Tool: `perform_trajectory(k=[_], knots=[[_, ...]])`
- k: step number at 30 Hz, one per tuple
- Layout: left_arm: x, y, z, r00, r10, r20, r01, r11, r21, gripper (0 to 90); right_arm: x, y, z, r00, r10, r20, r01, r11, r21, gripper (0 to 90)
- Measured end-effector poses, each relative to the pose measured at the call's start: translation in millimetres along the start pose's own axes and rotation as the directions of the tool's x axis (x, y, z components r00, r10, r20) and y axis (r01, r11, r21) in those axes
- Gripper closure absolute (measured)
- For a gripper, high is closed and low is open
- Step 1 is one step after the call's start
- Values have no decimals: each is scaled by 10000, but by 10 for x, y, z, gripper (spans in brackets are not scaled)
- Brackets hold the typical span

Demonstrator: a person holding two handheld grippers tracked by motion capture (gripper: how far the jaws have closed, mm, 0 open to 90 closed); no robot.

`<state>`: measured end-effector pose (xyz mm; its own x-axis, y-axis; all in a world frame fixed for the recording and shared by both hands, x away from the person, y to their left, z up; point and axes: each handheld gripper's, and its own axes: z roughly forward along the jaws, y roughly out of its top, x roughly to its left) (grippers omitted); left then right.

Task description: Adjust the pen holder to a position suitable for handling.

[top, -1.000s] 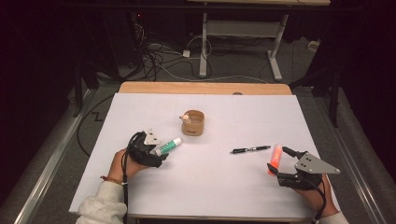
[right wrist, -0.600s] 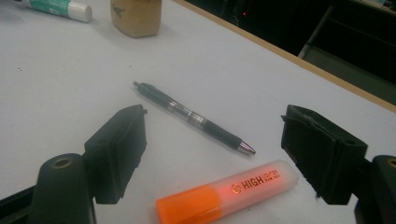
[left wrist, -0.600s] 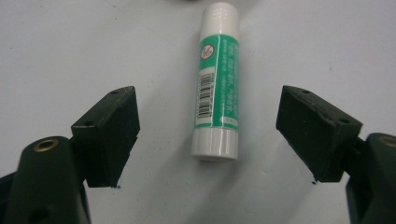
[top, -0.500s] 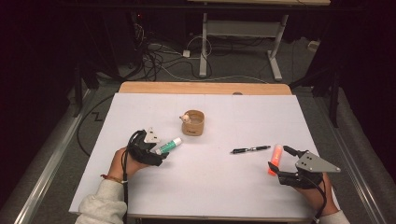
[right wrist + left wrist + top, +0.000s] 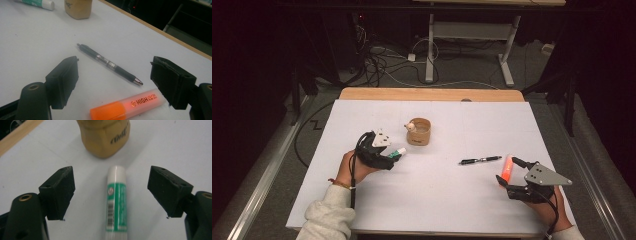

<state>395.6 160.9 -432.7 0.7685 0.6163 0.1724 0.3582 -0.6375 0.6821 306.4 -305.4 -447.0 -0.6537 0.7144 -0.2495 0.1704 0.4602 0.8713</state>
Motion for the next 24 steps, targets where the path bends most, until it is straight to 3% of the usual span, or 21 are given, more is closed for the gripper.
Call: perform_trajectory(k=[3,8,11,15,17,19,21,24], knots=[[64,156,16,9993,-367,34,368,9981,-484,210,5,3,15,10000,-35,-65,36,10000,10,232],[205,368,100,9915,-1284,190,1298,9848,-1156,217,9,3,30,9999,-46,-100,46,10000,46,232],[265,451,228,9790,-2003,371,2035,9704,-1301,239,-5,2,25,10000,-37,-92,37,10000,-10,232],[307,511,421,9587,-2836,224,2841,9504,-1264,259,-6,2,16,9999,-54,-86,54,10000,-32,232],[334,512,472,9440,-3242,611,3299,9308,-1571,288,-5,1,14,9999,-80,-108,79,10000,-33,236],[340,520,517,9401,-3303,849,3401,9260,-1639,333,-4,-1,15,9999,-85,-99,85,10000,-11,236],[325,528,575,9405,-3295,831,3387,9286,-1515,355,-2,-3,16,9999,-92,-120,92,10000,19,238],[325,523,625,9318,-3496,973,3613,9190,-1577,381,0,-2,17,9999,-111,-104,112,9999,28,242]])
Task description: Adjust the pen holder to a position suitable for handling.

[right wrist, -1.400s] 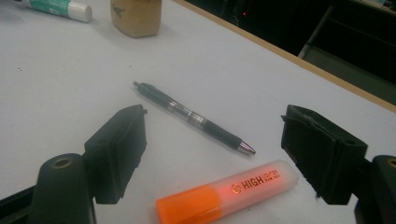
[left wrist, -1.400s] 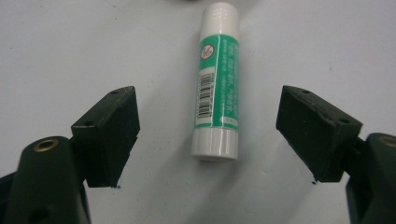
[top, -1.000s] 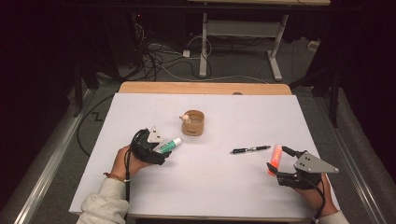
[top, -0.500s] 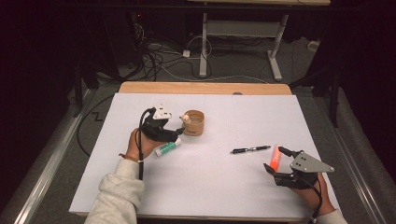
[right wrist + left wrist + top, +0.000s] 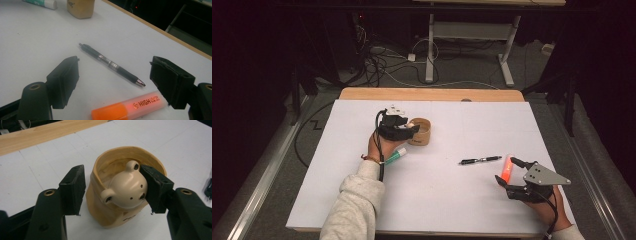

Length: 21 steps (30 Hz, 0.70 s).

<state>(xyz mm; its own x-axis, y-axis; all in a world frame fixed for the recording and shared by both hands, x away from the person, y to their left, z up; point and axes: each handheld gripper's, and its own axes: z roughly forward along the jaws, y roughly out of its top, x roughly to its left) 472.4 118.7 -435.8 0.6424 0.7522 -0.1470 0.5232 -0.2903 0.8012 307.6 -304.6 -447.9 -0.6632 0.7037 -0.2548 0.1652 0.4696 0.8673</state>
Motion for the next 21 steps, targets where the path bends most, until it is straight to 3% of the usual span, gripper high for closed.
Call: perform_trajectory(k=[5,13,19,21], knots=[[-36,-15,118,9989,-470,-83,471,9988,126,408,12,1,16,10000,-8,-34,8,10000,83,253],[-116,38,176,9969,-496,-603,541,9958,744,419,3,-4,18,10000,-21,-40,22,10000,76,263],[-261,69,214,9986,-258,-456,303,9945,1007,520,11,7,25,9999,-121,-54,122,9999,65,266],[-313,77,233,9982,-407,-440,451,9934,1057,543,6,6,26,9999,-106,-65,107,9999,64,266]])
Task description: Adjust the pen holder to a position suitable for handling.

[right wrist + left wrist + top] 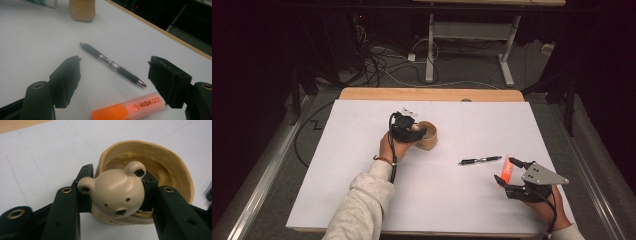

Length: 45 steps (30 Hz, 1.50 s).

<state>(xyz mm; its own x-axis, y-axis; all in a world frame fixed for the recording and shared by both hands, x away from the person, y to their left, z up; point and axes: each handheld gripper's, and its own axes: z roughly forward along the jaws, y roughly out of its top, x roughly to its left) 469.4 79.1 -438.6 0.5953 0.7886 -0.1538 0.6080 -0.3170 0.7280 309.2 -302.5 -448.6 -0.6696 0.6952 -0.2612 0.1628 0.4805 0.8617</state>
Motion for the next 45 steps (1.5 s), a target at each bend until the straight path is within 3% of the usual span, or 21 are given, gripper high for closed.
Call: perform_trajectory(k=[3,10,14,17,22,30,34,42,45], knots=[[-102,11,30,9998,-193,5,194,9998,-44,575,-3,-3,3,10000,6,9,-6,10000,41,266],[-262,53,77,9998,5,186,-7,9999,123,569,-13,-5,-7,10000,32,29,-33,10000,21,266],[-211,46,104,9961,-427,772,406,9988,288,576,-6,-3,-5,10000,2,8,-2,10000,52,266],[-290,43,121,9923,-232,1213,175,9987,474,577,-8,-4,-2,10000,-2,5,2,10000,75,267],[-418,34,138,9872,48,1597,-147,9980,609,578,-9,-3,-5,10000,-11,29,11,10000,71,267],[-468,30,144,9871,386,1553,-478,9973,559,578,-10,-1,-8,10000,-68,57,68,10000,65,267],[-459,38,114,9840,525,1703,-594,9976,353,562,-11,0,-17,10000,-28,90,27,10000,45,267],[-463,91,-80,9845,954,1475,-923,9954,-273,486,-12,-2,-23,9999,-62,114,62,10000,40,267],[-449,105,-161,9816,1196,1489,-1153,9926,-374,452,-8,0,-25,9999,-59,121,59,10000,36,267]])
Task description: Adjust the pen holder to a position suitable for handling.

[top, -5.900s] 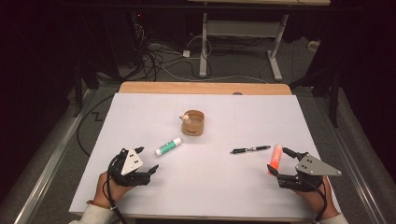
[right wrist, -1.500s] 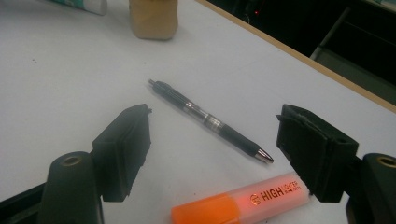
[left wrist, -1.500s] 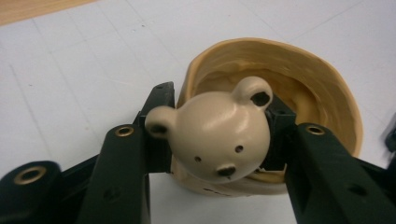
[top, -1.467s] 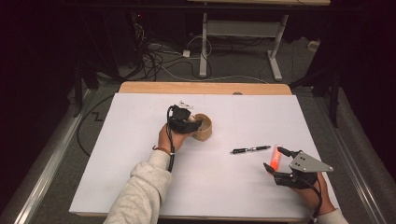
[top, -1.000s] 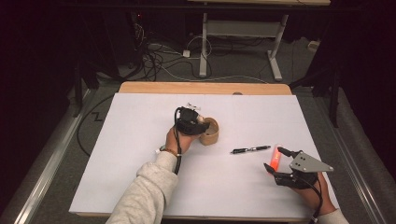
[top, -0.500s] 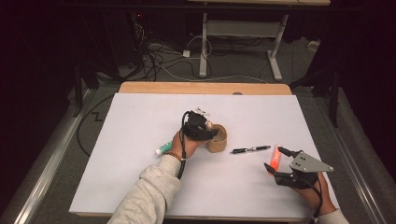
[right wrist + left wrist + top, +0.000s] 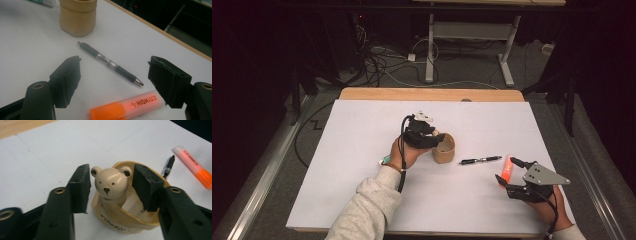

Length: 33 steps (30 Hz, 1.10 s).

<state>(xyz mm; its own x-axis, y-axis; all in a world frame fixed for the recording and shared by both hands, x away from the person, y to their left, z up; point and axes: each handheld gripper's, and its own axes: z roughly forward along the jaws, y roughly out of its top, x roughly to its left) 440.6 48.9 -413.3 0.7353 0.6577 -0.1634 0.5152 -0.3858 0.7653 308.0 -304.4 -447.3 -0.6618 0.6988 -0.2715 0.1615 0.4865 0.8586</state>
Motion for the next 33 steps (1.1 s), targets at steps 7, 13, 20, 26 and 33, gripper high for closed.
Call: perform_trajectory(k=[7,13,20,26,33], knots=[[-32,-14,-105,9915,1046,-768,-1046,9945,34,345,-1,1,1,10000,15,21,-15,10000,-20,267],[-60,-5,-100,9866,1403,-838,-1428,9894,-246,284,11,3,0,10000,-30,-1,30,10000,-14,267],[-125,16,-185,9765,2012,-773,-2075,9745,-855,232,4,1,-10,10000,-22,11,22,10000,-35,267],[-166,-95,-392,9566,2734,-1012,-2849,9503,-1259,231,0,-1,-13,10000,-9,63,9,10000,-30,267],[-190,-320,-626,9304,3244,-1708,-3522,9203,-1703,232,-10,10,-36,10000,30,58,-28,9996,-278,266]])
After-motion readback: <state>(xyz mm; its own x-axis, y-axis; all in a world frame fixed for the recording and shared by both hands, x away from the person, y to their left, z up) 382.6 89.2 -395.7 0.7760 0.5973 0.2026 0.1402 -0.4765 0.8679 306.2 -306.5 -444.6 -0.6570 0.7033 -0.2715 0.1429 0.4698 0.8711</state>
